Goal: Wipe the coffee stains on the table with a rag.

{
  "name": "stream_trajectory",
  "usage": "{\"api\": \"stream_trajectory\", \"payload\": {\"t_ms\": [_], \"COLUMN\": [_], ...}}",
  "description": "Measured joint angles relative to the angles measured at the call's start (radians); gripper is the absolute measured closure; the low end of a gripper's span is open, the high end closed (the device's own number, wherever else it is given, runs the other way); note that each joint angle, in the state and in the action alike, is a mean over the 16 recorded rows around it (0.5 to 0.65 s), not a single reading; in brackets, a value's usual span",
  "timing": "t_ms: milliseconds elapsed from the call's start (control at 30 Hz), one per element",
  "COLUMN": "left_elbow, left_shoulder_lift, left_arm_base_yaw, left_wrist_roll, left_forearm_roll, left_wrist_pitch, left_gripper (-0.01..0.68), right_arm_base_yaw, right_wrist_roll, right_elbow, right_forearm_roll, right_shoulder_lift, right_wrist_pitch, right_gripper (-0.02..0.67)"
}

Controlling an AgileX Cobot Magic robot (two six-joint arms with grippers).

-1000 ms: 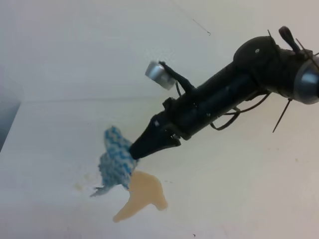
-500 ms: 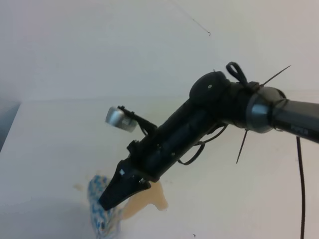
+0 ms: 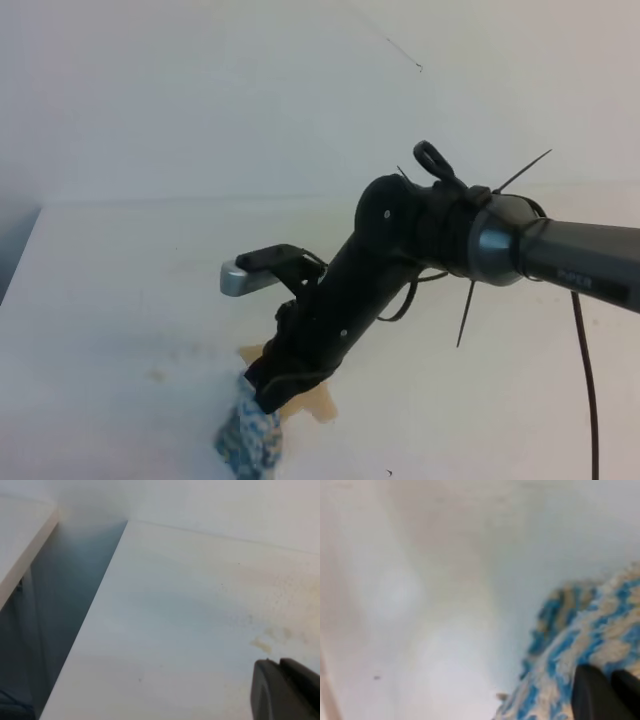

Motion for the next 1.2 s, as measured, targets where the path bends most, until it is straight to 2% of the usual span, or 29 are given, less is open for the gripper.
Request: {"api": "stream_trajectory", "payload": {"t_ms": [267, 567, 900, 1200], "left_elbow": [-0.005, -0.005, -0.005, -0.005], "left_shoulder_lift": [0.002, 0.002, 0.005, 0.005], "left_arm_base_yaw": [0.000, 0.000, 0.000, 0.000], "left_wrist_roll": [0.001, 0.000, -0.001, -0.001], "left_forearm_roll": [0.000, 0.000, 0.000, 0.000], "left_wrist_pitch": [0.000, 0.000, 0.000, 0.000], "left_gripper": [0.674, 0.674, 0.674, 0.674], "right_arm_base_yaw": [-0.042, -0.117, -0.163, -0.167], "right_wrist_roll": [0.171, 0.218, 0.161, 0.043], "right_elbow": [0.000, 0.000, -0.016, -0.133], "right_forearm_roll": [-0.241, -0.303, -0.229, 0.010], "right_shoulder_lift": [0.000, 0.000, 0.000, 0.000], "right_wrist_pitch": [-0.103, -0.111, -0.097, -0.036], "right_gripper": [0.637, 0.637, 0.637, 0.637]}}
